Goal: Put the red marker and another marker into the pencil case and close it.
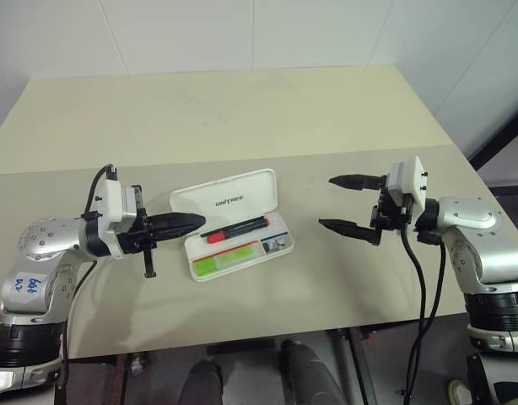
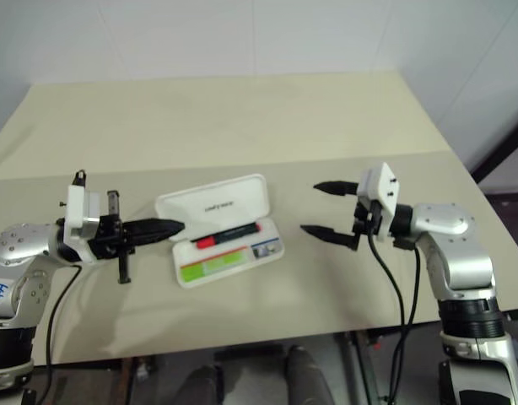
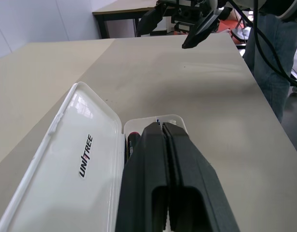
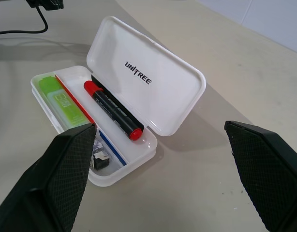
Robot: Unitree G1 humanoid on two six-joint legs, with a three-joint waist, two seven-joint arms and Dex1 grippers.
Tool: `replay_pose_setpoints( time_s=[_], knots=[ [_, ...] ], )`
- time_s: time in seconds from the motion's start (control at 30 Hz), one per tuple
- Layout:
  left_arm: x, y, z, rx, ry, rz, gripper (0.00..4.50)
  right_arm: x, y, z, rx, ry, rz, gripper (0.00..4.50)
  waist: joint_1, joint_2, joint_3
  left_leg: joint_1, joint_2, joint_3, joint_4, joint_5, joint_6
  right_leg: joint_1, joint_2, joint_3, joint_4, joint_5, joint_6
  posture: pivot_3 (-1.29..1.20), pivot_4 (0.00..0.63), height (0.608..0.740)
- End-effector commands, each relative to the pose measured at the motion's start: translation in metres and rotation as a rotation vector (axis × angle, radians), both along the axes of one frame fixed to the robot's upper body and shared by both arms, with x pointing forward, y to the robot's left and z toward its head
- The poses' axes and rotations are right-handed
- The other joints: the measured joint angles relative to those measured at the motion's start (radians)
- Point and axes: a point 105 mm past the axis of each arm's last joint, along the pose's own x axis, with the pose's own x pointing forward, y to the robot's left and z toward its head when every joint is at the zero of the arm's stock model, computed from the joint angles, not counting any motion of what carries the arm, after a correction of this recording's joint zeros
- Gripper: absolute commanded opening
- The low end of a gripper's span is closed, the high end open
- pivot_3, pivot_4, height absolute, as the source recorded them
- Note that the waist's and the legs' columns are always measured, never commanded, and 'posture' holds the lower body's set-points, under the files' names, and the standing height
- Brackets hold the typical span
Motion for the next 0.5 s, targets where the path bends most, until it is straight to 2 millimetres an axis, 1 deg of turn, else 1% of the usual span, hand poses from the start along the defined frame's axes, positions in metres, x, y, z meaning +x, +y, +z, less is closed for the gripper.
replay_pose_setpoints(
  time_s=[0.03, 0.07, 0.13, 0.17, 0.23, 0.27, 0.37, 0.43, 0.5],
  knots=[
    [0.001, 0.006, 0.013, -0.071, -0.066, 0.064, 0.01, -0.001, -0.002, 0.016, 0.005, -0.068, 0.001, 4.50, 0.000, 0.000, 0.000, 0.000, 0.000, 0.000, 0.000, 0.000, 0.000, 0.000, 0.000, 0.000, 0.000, 0.000, 0.000, 0.00, 0.150, 0.740],
    [0.003, 0.008, 0.015, -0.096, -0.073, 0.089, 0.01, -0.001, -0.001, 0.015, 0.004, -0.068, 0.002, 4.50, 0.000, 0.000, 0.000, 0.000, 0.000, 0.000, 0.000, 0.000, 0.000, 0.000, 0.000, 0.000, 0.000, 0.000, 0.000, 0.00, 0.150, 0.740],
    [0.015, 0.021, 0.031, -0.211, -0.110, 0.211, 0.01, -0.001, 0.001, 0.014, 0.004, -0.065, 0.003, 4.50, 0.001, 0.000, 0.000, 0.000, 0.000, 0.000, 0.000, 0.000, 0.000, 0.000, 0.000, 0.000, 0.000, 0.000, 0.000, 0.00, 0.150, 0.740],
    [0.018, 0.026, 0.035, -0.245, -0.117, 0.249, 0.01, -0.001, 0.001, 0.013, 0.004, -0.064, 0.004, 4.50, 0.002, 0.000, 0.000, 0.000, 0.000, 0.000, 0.000, 0.000, 0.000, 0.000, 0.000, 0.000, 0.000, 0.000, 0.000, 0.00, 0.150, 0.740],
    [0.031, 0.042, 0.043, -0.301, -0.127, 0.376, 0.01, -0.001, 0.003, 0.012, 0.003, -0.062, 0.005, 4.50, 0.002, 0.000, 0.000, 0.000, 0.000, 0.000, 0.000, 0.000, 0.000, 0.000, 0.000, 0.000, 0.000, 0.000, 0.000, 0.00, 0.150, 0.740],
    [0.037, 0.049, 0.044, -0.309, -0.125, 0.429, 0.01, -0.001, 0.004, 0.011, 0.003, -0.062, 0.005, 4.50, 0.002, 0.000, 0.000, 0.000, 0.000, 0.000, 0.000, 0.000, 0.000, 0.000, 0.000, 0.000, 0.000, 0.000, 0.001, 0.00, 0.150, 0.740],
    [0.048, 0.059, 0.046, -0.312, -0.130, 0.522, 0.01, -0.001, 0.006, 0.012, 0.007, -0.064, 0.005, 4.50, 0.002, 0.000, 0.000, 0.000, 0.000, 0.000, 0.001, 0.000, 0.000, 0.000, 0.000, 0.000, 0.000, 0.000, 0.001, 0.00, 0.150, 0.740],
    [0.060, 0.070, 0.043, -0.324, -0.095, 0.609, 0.01, -0.002, 0.008, 0.012, 0.011, -0.065, 0.006, 4.50, 0.002, 0.000, 0.000, 0.000, 0.000, 0.000, 0.000, 0.000, 0.000, 0.000, 0.000, 0.000, 0.000, 0.000, 0.001, 0.00, 0.150, 0.740],
    [0.065, 0.073, 0.039, -0.326, -0.063, 0.637, 0.01, -0.002, 0.009, 0.012, 0.013, -0.066, 0.007, 4.50, 0.002, 0.000, 0.000, 0.000, 0.000, 0.000, 0.000, 0.000, 0.000, 0.000, 0.000, 0.000, 0.000, 0.000, 0.001, 0.00, 0.150, 0.740]
  ],
)
